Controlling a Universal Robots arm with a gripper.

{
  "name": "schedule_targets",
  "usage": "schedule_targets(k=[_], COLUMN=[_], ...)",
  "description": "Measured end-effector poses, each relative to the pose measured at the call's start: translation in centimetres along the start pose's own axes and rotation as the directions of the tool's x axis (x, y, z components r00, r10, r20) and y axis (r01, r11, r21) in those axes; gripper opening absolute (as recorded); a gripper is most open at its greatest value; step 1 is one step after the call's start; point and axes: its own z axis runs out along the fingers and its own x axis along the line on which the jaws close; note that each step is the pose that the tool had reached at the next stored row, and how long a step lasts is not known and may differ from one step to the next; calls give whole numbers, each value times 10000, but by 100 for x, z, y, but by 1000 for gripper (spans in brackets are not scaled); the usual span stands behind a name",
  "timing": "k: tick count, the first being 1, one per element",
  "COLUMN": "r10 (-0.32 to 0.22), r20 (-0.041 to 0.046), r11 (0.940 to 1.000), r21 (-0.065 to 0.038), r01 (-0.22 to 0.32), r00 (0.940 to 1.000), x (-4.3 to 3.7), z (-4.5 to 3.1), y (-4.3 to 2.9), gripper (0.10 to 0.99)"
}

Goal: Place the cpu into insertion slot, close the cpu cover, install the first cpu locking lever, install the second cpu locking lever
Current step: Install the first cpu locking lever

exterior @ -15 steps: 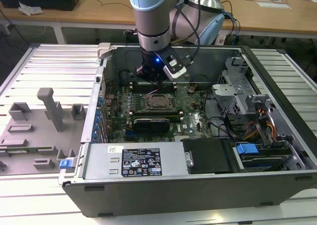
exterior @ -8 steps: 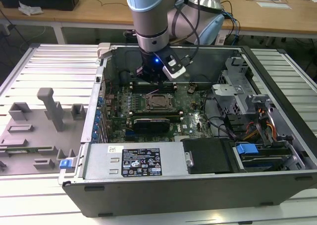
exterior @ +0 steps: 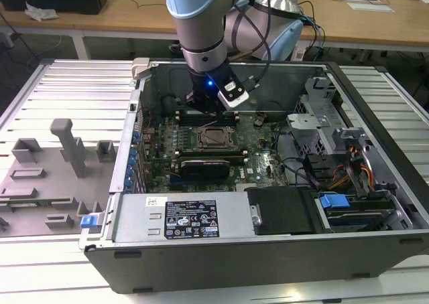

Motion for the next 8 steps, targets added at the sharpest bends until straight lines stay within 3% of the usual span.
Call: schedule_targets(k=[8], r10=[370], r20=[67], r11=[9993], r21=[96], r01=[-371], r00=[9993], x=[10], z=[46], y=[57], gripper=[106])
